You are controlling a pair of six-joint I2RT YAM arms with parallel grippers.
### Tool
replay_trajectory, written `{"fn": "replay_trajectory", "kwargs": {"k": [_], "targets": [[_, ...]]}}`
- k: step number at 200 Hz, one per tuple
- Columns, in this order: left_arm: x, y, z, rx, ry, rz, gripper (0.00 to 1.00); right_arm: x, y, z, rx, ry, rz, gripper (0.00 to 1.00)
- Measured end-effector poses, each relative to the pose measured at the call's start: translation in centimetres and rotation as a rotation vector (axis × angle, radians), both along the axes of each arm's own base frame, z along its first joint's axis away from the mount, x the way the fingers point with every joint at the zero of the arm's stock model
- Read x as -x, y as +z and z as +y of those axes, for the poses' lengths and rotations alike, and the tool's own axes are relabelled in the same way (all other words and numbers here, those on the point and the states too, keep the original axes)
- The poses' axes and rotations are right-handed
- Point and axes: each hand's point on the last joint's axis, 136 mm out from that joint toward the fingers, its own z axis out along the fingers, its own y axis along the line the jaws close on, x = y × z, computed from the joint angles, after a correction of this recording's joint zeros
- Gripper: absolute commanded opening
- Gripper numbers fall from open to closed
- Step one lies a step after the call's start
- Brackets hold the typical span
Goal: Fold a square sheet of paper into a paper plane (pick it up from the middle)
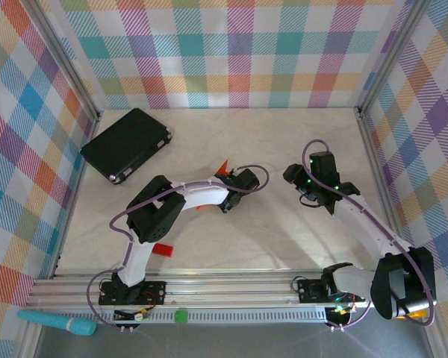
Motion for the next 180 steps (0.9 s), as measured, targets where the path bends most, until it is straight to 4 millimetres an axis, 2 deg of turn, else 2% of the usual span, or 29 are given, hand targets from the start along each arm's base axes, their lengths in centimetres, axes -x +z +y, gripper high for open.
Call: {"fn": "replay_trajectory", "kwargs": {"k": [17, 50, 71, 111, 132, 146, 164, 180], "targets": [[0.4, 0.2, -0.5, 0.053, 0.013, 0.021, 0.38, 0.0, -0.1, 0.0, 0.001, -0.001, 0.003, 0.65], [2.0, 1.3, -2.7, 0.224, 0.023, 0.105, 0.48, 0.0, -0.1, -0.1, 0.004, -0.003, 0.003, 0.66], [3.0, 3.4, -4.2, 0.351, 0.029, 0.140, 0.53, 0.0, -0.1, -0.2, 0.007, -0.006, 0.002, 0.66], [3.9, 9.4, -6.0, 0.571, 0.026, 0.140, 0.59, -0.1, 0.1, 0.6, -0.021, 0.032, -0.015, 0.74], [4.0, 11.7, -6.0, 0.673, 0.026, 0.135, 0.61, 0.0, -0.3, 1.2, -0.042, 0.061, -0.022, 0.76], [3.8, 12.3, -4.9, 0.731, 0.055, 0.137, 0.61, 0.2, -0.5, 1.5, -0.057, 0.077, -0.019, 0.76], [3.3, 11.4, -2.9, 0.796, 0.123, 0.163, 0.61, 0.2, -0.5, 1.9, -0.072, 0.096, -0.023, 0.76], [3.3, 9.3, -1.2, 0.835, 0.197, 0.217, 0.61, 0.2, -0.5, 2.2, -0.085, 0.110, -0.021, 0.76]]}}
